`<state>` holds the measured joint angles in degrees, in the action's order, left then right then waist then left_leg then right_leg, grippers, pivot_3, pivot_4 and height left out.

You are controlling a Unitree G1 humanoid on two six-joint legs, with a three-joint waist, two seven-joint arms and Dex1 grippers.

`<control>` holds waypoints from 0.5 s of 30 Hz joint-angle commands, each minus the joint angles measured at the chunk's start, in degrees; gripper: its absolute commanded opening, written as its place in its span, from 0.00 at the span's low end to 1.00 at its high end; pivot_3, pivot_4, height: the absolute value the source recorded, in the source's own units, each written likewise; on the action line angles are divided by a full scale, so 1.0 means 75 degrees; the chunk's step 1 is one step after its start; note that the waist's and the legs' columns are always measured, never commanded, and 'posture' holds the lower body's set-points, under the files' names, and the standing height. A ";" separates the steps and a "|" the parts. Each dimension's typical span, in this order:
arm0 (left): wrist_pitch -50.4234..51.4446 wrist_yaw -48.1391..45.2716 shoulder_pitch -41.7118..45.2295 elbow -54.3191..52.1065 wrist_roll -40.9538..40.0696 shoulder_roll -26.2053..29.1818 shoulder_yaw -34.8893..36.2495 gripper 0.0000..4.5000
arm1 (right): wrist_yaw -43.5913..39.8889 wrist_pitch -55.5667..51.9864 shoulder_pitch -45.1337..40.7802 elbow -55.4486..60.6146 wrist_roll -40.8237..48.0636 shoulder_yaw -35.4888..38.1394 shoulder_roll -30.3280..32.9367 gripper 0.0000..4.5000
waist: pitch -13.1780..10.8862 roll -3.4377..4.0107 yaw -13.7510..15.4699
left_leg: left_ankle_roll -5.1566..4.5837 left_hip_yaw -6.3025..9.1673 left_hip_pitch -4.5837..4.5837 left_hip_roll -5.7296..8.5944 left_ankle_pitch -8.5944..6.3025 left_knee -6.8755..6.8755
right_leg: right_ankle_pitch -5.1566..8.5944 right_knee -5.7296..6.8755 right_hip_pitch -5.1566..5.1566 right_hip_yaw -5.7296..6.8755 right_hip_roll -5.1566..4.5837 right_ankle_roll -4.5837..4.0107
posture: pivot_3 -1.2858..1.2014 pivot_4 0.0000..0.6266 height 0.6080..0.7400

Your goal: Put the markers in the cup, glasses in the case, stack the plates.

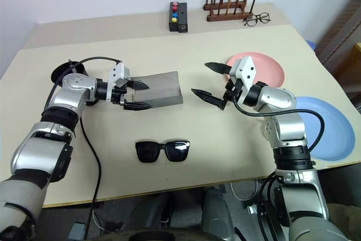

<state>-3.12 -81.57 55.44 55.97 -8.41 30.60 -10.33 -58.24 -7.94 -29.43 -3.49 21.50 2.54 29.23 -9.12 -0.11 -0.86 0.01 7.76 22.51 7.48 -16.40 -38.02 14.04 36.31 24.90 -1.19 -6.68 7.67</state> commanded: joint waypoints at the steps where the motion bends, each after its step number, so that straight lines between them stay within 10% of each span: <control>1: -0.0070 -0.0455 0.0419 -0.0069 0.0037 0.0326 0.0240 0.99 | 0.0087 0.0131 -0.0034 0.0269 0.0038 0.0064 0.0018 1.00 | -0.0002 -0.0004 0.0003 | 0.0000 0.0000 0.0000 0.0001 0.0000 -0.0002 | -0.0001 0.0000 -0.0001 0.0000 0.0000 0.0001 | 0.52 0.24 1.00; 15: -0.0550 -0.0863 0.0170 -0.0097 0.0638 0.0310 0.0078 0.99 | -0.0108 0.0217 -0.0305 -0.0188 0.0095 0.0031 0.0018 1.00 | -0.0002 -0.0003 -0.0008 | -0.0001 0.0000 0.0000 0.0000 0.0000 -0.0003 | -0.0001 0.0004 0.0000 0.0000 0.0001 0.0003 | 0.52 0.24 1.00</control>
<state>-6.63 -87.46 56.46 56.34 -3.78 32.62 -10.31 -58.79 -7.07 -30.08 -5.43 21.51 2.14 28.99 -9.13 -0.14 -0.92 0.00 7.76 22.51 7.48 -16.40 -38.05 14.03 36.35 24.90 -1.19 -6.67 7.69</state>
